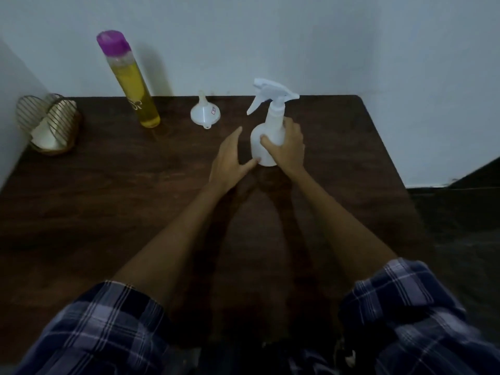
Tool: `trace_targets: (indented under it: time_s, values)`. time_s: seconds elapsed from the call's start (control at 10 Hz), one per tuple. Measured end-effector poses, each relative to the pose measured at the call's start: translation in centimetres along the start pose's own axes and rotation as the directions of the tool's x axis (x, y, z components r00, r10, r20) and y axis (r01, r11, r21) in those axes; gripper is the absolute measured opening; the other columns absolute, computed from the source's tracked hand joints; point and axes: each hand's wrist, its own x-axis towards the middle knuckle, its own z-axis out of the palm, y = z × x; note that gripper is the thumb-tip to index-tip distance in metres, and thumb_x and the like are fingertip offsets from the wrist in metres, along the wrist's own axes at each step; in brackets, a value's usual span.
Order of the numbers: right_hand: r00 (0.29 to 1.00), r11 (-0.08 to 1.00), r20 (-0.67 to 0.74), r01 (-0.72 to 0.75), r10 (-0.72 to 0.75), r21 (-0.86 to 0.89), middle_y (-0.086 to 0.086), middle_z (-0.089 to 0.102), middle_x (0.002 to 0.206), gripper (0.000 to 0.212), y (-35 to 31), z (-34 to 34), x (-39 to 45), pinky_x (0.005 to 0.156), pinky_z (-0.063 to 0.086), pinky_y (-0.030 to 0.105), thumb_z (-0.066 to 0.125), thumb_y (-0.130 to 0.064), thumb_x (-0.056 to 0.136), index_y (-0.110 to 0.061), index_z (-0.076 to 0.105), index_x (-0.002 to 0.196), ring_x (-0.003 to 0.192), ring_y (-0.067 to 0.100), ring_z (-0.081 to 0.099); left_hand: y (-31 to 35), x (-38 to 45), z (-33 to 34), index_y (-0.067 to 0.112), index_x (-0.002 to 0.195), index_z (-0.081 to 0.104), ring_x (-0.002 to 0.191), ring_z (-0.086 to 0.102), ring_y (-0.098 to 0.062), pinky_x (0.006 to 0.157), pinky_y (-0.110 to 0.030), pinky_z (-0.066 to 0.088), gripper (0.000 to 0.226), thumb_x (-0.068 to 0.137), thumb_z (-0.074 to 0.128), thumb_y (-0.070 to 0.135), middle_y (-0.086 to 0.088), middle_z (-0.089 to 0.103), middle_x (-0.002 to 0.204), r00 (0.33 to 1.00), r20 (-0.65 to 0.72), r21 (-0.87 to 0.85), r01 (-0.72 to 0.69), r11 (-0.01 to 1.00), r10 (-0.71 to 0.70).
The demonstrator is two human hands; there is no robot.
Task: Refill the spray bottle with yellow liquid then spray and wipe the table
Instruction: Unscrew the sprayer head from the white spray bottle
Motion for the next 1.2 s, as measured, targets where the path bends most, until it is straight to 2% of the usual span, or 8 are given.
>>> trace_targets:
  time_s: [0.1, 0.2, 0.3, 0.7, 0.8, 0.9, 1.1, 1.2]
  values:
    - [0.996, 0.995, 0.021, 0.089, -0.088, -0.04, 0.011, 0.05, 0.12, 0.063, 1.2, -1.0, -1.6, 0.092, 0.046, 0.042, 0.069, -0.045, 0.076, -0.013, 0.045, 0.125, 0.111, 0.024, 0.05, 0.3, 0.0, 0.7, 0.016, 0.148, 0.021, 0.141, 0.027, -0.019, 0.11, -0.031, 0.022, 0.098, 0.072, 0.069, 0.057, -0.006, 0.027, 0.154, 0.992, 0.077, -0.022, -0.101, 0.995, 0.102]
    - [0.985, 0.988, 0.082, 0.153, -0.151, -0.02, 0.013, 0.051, 0.115, 0.056, 1.7, -2.6, -3.0, 0.088, 0.048, 0.046, 0.07, -0.041, 0.077, -0.01, 0.044, 0.116, 0.106, 0.027, 0.053, 1.0, -0.4, 1.2, 0.014, 0.133, 0.045, 0.122, 0.051, -0.02, 0.098, -0.032, 0.044, 0.078, 0.071, 0.073, 0.053, -0.004, 0.052, 0.135, 0.976, 0.095, -0.058, -0.189, 0.98, 0.194]
    - [0.967, 0.978, 0.148, 0.204, -0.207, 0.037, 0.015, 0.056, 0.12, 0.054, 1.8, -4.5, -5.0, 0.088, 0.051, 0.046, 0.07, -0.031, 0.081, -0.004, 0.043, 0.119, 0.107, 0.027, 0.057, 1.5, -2.4, 1.9, 0.013, 0.119, 0.055, 0.103, 0.058, -0.014, 0.083, -0.029, 0.048, 0.062, 0.073, 0.074, 0.049, -0.001, 0.06, 0.118, 0.97, 0.05, -0.082, -0.235, 0.969, 0.239]
    - [0.961, 0.985, 0.223, 0.147, -0.164, 0.089, 0.01, 0.05, 0.135, 0.064, 0.6, -9.5, -21.2, 0.09, 0.048, 0.034, 0.069, -0.029, 0.083, -0.013, 0.039, 0.138, 0.116, 0.023, 0.053, 5.9, -19.0, 1.5, 0.008, 0.133, 0.046, 0.118, 0.052, -0.026, 0.085, -0.029, 0.042, 0.066, 0.08, 0.07, 0.039, -0.011, 0.051, 0.135, 0.951, 0.14, -0.065, -0.268, 0.961, 0.275]
    - [0.973, 0.985, 0.158, 0.162, -0.168, 0.053, 0.01, 0.055, 0.129, 0.059, 0.3, -9.7, -23.2, 0.087, 0.049, 0.031, 0.069, -0.029, 0.083, -0.009, 0.046, 0.133, 0.114, 0.023, 0.056, 6.5, -20.6, 1.6, 0.007, 0.137, 0.042, 0.125, 0.048, -0.028, 0.097, -0.034, 0.042, 0.068, 0.082, 0.07, 0.033, -0.013, 0.046, 0.14, 0.964, 0.114, -0.117, -0.227, 0.967, 0.24]
    - [0.951, 0.96, -0.152, 0.278, -0.269, 0.041, 0.005, 0.065, 0.098, 0.04, -0.8, -9.9, -23.2, 0.067, 0.044, 0.013, 0.075, -0.034, 0.078, -0.006, 0.063, 0.104, 0.087, 0.012, 0.06, 7.3, -20.5, 1.8, 0.008, 0.138, 0.039, 0.129, 0.044, -0.026, 0.104, -0.034, 0.038, 0.072, 0.08, 0.073, 0.031, -0.013, 0.043, 0.143, 0.973, 0.104, -0.1, -0.197, 0.975, 0.207]
    - [0.922, 0.958, -0.304, 0.276, -0.24, 0.082, -0.006, 0.063, 0.074, 0.029, -3.1, -9.8, -20.6, 0.059, 0.045, 0.016, 0.073, -0.042, 0.077, -0.015, 0.062, 0.08, 0.07, 0.01, 0.061, 7.9, -18.0, 3.3, 0.009, 0.144, 0.029, 0.131, 0.042, -0.023, 0.105, -0.033, 0.039, 0.092, 0.069, 0.082, 0.022, -0.007, 0.042, 0.142, 0.969, 0.124, -0.086, -0.206, 0.975, 0.216]
    - [0.938, 0.973, -0.274, 0.228, -0.211, 0.032, -0.007, 0.06, 0.069, 0.036, -3.2, -9.7, -19.0, 0.058, 0.043, 0.02, 0.073, -0.049, 0.073, -0.017, 0.058, 0.071, 0.069, 0.011, 0.06, 8.2, -16.5, 3.9, 0.011, 0.132, 0.047, 0.119, 0.055, -0.018, 0.095, -0.024, 0.046, 0.059, 0.08, 0.072, 0.024, -0.003, 0.057, 0.129, 0.986, -0.054, -0.291, -0.167, 0.942, 0.158]
